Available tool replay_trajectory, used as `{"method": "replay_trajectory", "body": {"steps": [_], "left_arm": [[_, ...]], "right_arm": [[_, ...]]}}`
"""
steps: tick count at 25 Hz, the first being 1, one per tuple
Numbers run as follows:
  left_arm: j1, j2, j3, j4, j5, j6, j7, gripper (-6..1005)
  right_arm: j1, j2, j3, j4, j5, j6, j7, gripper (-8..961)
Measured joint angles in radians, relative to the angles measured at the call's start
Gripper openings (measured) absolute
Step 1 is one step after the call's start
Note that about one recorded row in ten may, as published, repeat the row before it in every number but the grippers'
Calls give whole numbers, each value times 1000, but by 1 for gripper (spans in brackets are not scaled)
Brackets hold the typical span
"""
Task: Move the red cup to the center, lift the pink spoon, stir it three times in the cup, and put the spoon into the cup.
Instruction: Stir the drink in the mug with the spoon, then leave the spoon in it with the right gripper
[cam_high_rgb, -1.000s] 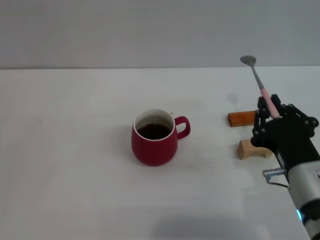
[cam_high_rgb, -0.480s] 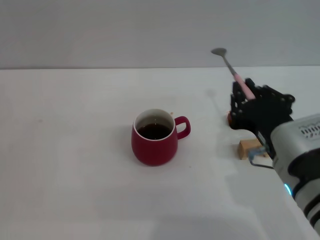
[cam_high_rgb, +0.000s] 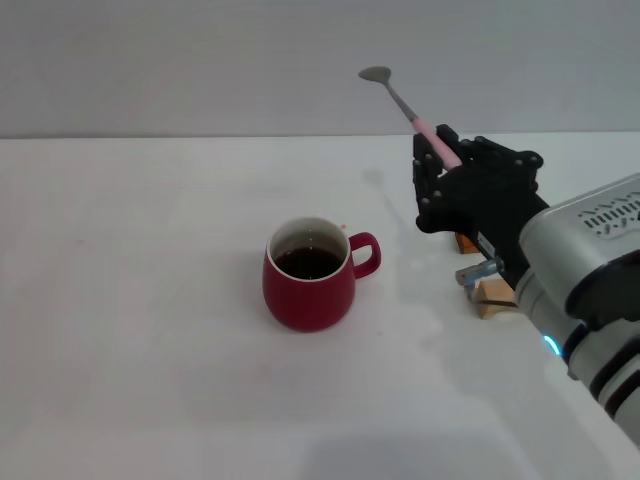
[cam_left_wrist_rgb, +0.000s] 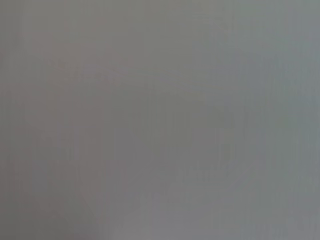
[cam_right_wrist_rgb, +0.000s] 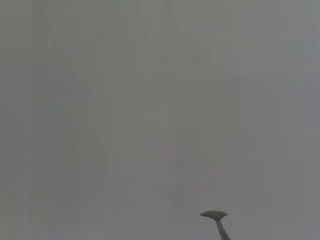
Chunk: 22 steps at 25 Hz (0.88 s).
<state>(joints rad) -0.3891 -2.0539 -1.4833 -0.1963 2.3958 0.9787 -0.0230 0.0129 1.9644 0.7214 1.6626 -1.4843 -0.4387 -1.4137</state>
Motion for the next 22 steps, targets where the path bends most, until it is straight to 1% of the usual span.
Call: {"method": "replay_trajectory", "body": {"steps": [3, 6, 11, 15, 16, 17, 18, 19, 21, 22], "left_arm": [[0, 0, 0, 0, 0, 0, 0, 846], [0, -1, 0, 0, -1, 0, 0, 845], [2, -2, 0, 0, -1, -2, 0, 844], [2, -2, 0, 0, -1, -2, 0, 845], [3, -2, 0, 0, -1, -2, 0, 845], [3, -2, 0, 0, -1, -2, 0, 845], [3, -2, 0, 0, -1, -2, 0, 845], [3, -2, 0, 0, -1, -2, 0, 845], [3, -2, 0, 0, -1, -2, 0, 846], [3, -2, 0, 0, -1, -2, 0, 846]], "right_arm": [[-1, 13, 1, -1, -1, -2, -32, 162], [-6, 17, 8, -1, -1, 4, -44, 161], [-9, 15, 16, 9, 10, 32, -45, 161], [-21, 20, 16, 5, 10, 19, -45, 161], [-28, 25, 15, 3, -3, 1, -46, 161], [-46, 43, 10, -3, -47, -43, -46, 161], [-46, 43, 10, -3, -47, -43, -46, 161], [-63, 61, 8, -11, -90, -69, -46, 161], [-88, 86, 11, -24, -144, -85, -46, 161], [-107, 105, 15, -43, -196, -104, -35, 161]]}}
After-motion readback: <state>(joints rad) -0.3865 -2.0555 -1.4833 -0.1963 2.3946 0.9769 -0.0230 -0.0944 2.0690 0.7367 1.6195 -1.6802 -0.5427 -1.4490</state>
